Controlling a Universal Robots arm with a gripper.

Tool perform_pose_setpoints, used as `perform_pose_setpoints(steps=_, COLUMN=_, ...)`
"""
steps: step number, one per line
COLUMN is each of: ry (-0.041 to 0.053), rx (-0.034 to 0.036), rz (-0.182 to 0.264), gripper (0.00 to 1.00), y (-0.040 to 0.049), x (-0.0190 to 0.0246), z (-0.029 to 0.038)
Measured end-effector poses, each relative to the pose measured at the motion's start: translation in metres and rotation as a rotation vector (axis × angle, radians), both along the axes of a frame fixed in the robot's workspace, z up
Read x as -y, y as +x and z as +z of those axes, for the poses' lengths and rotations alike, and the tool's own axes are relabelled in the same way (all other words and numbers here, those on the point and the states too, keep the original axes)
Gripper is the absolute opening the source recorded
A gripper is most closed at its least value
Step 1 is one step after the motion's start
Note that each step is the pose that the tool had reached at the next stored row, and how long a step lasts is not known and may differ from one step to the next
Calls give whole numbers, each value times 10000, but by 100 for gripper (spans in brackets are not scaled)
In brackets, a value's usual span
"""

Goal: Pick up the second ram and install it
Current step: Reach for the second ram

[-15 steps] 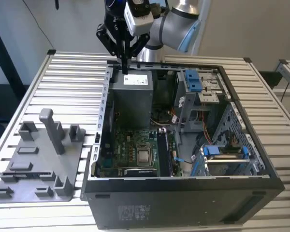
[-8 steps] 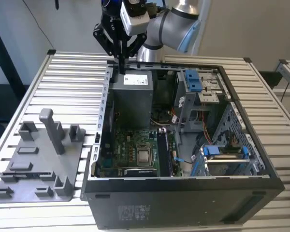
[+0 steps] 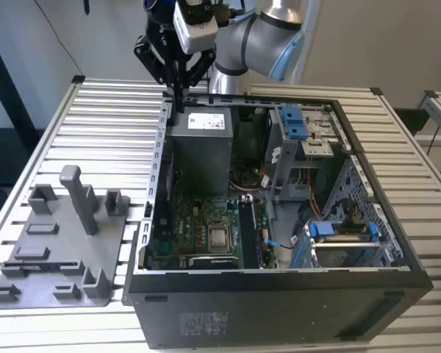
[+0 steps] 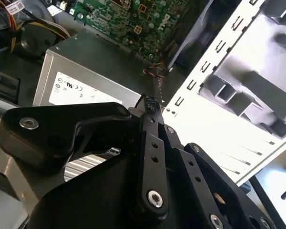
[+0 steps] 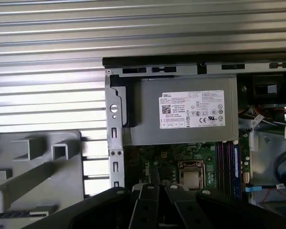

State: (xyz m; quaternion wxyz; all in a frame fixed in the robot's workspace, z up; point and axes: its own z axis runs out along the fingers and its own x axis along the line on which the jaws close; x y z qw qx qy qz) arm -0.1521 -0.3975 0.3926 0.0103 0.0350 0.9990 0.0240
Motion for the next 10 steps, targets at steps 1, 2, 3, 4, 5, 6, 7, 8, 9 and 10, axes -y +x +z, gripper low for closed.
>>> perform_pose_setpoints(steps=1, ry=-1, rx=0, rz=1, gripper=11, y=-19, x=-1, z=0)
perform_pose_setpoints(steps=2, ry=0, rx=0, rz=3, gripper=11, y=-36, x=-2, z=0)
perform_pose_setpoints(steps=3, ry=0, rx=0, rz=5, gripper=11, y=-53, x=-2, z=0)
perform_pose_setpoints(steps=4, ry=0, rx=1, rz=7, gripper=11, y=-68, x=-2, z=-1)
perform_pose_setpoints(steps=5, ry=0, rx=0, rz=8, gripper=11, y=-83, x=-2, z=0)
perform_pose_setpoints(steps=6, ry=-1, rx=-1, rz=9, gripper=11, y=-98, x=-2, z=0)
perform_pose_setpoints(steps=7, ry=0, rx=1, rz=11, gripper=11, y=-115, x=-2, z=-1)
perform_pose_setpoints(steps=8, ry=0, rx=0, rz=12, gripper=11, y=-131, x=-2, z=-1)
perform_pose_setpoints(steps=9, ry=0, rx=0, rz=13, gripper=11, y=-164, x=-4, z=-1)
perform_pose_setpoints(steps=10, ry=0, rx=0, rz=14, gripper=11, y=-180, x=-4, z=-1)
